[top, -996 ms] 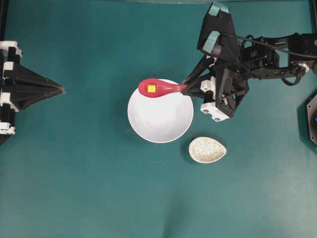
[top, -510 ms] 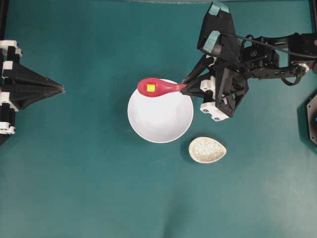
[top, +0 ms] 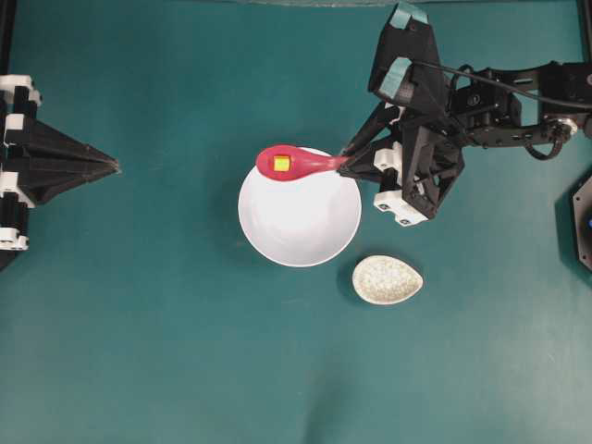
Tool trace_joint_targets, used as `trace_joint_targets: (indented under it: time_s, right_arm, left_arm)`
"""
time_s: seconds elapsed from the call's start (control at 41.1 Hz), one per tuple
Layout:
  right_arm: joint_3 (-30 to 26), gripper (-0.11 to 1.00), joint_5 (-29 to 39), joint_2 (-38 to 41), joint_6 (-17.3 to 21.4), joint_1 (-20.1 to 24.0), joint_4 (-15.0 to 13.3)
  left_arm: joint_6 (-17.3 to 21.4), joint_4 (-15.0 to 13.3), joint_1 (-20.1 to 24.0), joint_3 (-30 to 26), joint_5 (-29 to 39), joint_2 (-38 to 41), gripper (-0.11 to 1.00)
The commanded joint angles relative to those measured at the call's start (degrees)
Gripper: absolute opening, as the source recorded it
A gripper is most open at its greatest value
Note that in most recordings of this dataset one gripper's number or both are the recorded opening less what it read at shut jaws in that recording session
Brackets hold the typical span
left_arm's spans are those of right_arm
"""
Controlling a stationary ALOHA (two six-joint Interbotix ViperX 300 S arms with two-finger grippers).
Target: Scoop the yellow hexagonal prism block from the bowl with a spoon using the right arm.
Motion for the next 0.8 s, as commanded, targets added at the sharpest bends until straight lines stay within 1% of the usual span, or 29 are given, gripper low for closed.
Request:
trace_joint_targets:
  time_s: [0.0, 0.51, 0.778]
  right_arm:
    - [-0.88, 0.23, -0.53, -1.67, 0.00, 0.00, -0.09]
    - [-0.88, 0.22, -0.53, -1.67, 0.00, 0.00, 0.00]
    - [-0.88, 0.18, -0.53, -1.67, 0.00, 0.00, -0.18]
  left_arm:
    - [-0.09, 0.09, 0.09, -1.76, -0.44, 0.35, 0.04]
    - [-0.18, 0.09, 0.09, -1.76, -0.18, 0.35, 0.04]
    - [-0.18, 0.09, 0.09, -1.76, -0.26, 0.35, 0.04]
